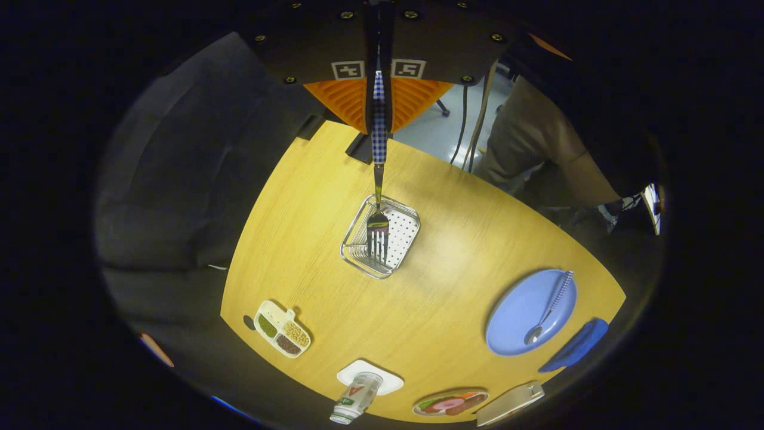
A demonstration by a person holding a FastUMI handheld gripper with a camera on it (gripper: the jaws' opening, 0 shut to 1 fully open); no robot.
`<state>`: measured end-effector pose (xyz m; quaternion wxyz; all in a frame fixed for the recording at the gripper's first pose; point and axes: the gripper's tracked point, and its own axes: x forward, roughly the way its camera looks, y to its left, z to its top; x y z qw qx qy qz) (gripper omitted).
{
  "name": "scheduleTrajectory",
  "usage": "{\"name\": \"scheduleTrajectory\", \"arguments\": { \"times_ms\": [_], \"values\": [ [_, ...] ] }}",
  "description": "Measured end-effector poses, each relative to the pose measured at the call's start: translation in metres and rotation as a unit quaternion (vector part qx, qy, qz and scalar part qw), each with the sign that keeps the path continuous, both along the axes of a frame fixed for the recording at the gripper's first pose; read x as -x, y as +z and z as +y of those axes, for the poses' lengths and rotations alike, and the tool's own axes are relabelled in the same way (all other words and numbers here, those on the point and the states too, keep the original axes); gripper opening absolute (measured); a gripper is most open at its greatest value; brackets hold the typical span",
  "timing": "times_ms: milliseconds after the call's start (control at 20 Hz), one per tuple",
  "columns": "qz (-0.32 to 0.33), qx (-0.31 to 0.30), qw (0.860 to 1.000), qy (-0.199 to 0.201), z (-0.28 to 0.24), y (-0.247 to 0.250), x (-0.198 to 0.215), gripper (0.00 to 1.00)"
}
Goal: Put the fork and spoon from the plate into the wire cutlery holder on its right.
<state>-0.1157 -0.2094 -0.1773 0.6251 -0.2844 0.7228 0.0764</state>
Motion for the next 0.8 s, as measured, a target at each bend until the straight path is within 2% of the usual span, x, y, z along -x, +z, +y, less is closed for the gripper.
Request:
{"name": "scheduleTrajectory", "arguments": {
  "times_ms": [250,400,800],
  "values": [
    [0.064,0.049,0.996,0.028,-0.014,-0.020,-0.017,0.02],
    [0.097,0.057,0.993,0.037,-0.009,-0.033,-0.023,0.02],
    [0.130,0.071,0.988,0.040,-0.001,-0.065,-0.046,0.02]
  ]
}}
